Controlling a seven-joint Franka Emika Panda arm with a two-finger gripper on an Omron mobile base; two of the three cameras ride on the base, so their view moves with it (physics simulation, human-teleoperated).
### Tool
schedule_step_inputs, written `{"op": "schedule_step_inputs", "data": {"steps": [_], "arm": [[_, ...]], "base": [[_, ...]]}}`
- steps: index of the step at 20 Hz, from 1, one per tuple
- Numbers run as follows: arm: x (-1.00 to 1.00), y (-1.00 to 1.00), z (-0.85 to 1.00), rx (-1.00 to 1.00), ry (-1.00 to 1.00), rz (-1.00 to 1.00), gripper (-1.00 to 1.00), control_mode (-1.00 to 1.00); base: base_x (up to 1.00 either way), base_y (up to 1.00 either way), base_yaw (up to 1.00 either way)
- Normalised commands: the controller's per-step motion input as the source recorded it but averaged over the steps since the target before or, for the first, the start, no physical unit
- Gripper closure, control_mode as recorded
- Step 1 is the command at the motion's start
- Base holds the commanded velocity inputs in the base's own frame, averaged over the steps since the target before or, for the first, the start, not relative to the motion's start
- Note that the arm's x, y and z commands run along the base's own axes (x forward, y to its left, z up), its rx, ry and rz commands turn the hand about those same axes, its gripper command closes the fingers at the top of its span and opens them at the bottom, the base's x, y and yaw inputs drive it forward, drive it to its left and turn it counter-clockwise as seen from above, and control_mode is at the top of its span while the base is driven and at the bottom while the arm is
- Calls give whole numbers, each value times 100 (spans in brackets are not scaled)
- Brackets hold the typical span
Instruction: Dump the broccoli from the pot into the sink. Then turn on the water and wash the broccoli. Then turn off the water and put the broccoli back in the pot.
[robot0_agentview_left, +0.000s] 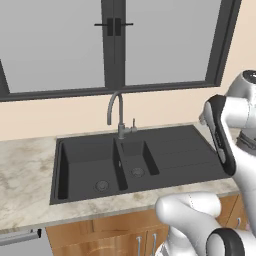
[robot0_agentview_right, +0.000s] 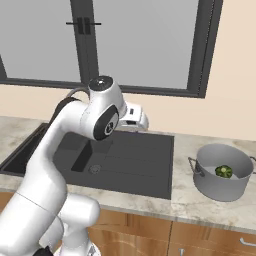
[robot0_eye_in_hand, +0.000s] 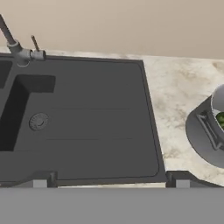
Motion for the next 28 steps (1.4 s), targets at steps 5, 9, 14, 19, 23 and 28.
{"op": "schedule_step_inputs", "data": {"steps": [5, 9, 14, 19, 23, 28], "arm": [[0, -100, 0, -1, 0, -13, -100, -100], [-5, -100, 0, 0, 0, -4, -100, -100], [-11, -88, -2, 0, 0, 0, -100, -100], [-1, -65, -10, 0, 0, 2, -100, -100], [0, -49, -23, 0, 1, 7, -100, -100], [0, -30, -32, 0, 3, 11, -100, -100]], "base": [[0, 0, 0], [0, 0, 0], [0, 0, 0], [0, 0, 0], [0, 0, 0], [0, 0, 0]]}}
